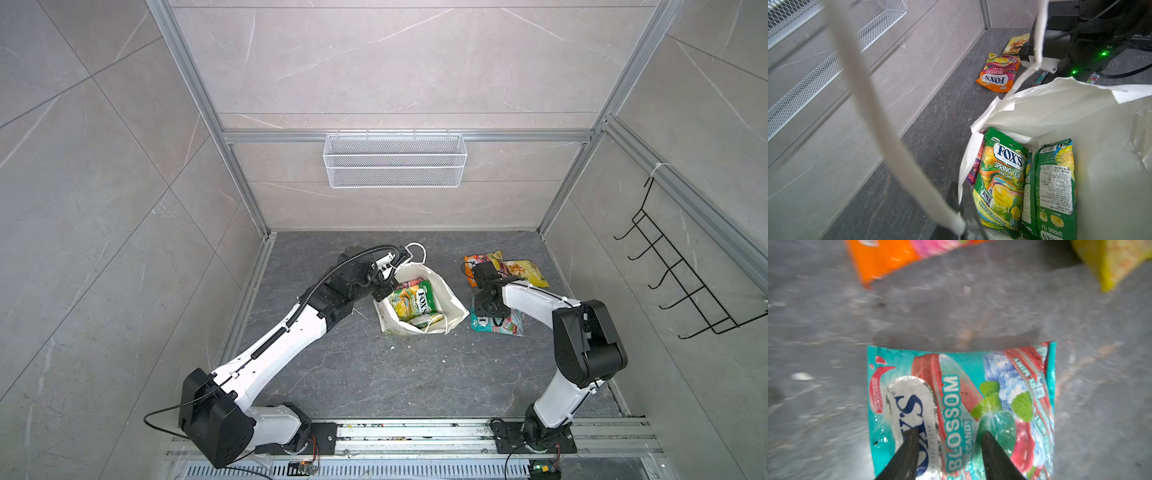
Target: Take the snacks out of the paper bag
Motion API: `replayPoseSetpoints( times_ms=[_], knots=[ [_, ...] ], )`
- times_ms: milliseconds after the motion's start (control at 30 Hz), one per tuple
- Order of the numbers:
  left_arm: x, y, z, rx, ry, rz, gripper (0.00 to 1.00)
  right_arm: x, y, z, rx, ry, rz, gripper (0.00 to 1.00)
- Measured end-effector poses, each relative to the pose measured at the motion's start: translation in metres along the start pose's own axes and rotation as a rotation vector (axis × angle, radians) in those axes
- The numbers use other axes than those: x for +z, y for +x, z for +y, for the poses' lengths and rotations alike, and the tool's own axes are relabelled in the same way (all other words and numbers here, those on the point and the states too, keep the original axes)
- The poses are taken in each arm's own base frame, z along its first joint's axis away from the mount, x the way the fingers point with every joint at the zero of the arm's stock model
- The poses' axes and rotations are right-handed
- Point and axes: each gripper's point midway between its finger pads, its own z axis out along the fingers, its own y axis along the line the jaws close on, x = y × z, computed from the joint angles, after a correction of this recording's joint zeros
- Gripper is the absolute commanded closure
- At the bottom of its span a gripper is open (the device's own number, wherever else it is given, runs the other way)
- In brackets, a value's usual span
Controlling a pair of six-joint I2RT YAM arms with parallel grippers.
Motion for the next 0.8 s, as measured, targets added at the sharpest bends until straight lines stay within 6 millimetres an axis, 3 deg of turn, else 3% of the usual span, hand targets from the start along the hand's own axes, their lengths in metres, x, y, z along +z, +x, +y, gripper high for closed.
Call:
replayPoseSetpoints(
  times_ms=[67,200,500,633,800],
  knots=[
    [0.0,0.0,0.0,0.003,-0.001,0.0,1.0,0.002,0.002,-0.014,-0.003,0.048,0.012,0.47],
    [-0.001,0.0,0.0,0.006,-0.001,-0.002,1.0,0.0,0.005,-0.025,-0.019,0.094,0.026,0.34],
    [-0.002,-0.001,0.0,0.007,-0.001,-0.003,1.0,-0.042,-0.006,0.008,0.045,-0.146,-0.038,0.24],
    [-0.002,-0.001,0.0,0.007,-0.002,-0.003,1.0,-0.034,0.008,0.015,0.055,-0.131,0.014,0.24],
    [-0.002,-0.001,0.0,0.007,-0.001,-0.003,1.0,-0.015,0.03,0.009,0.064,-0.063,0.102,0.25]
  ],
)
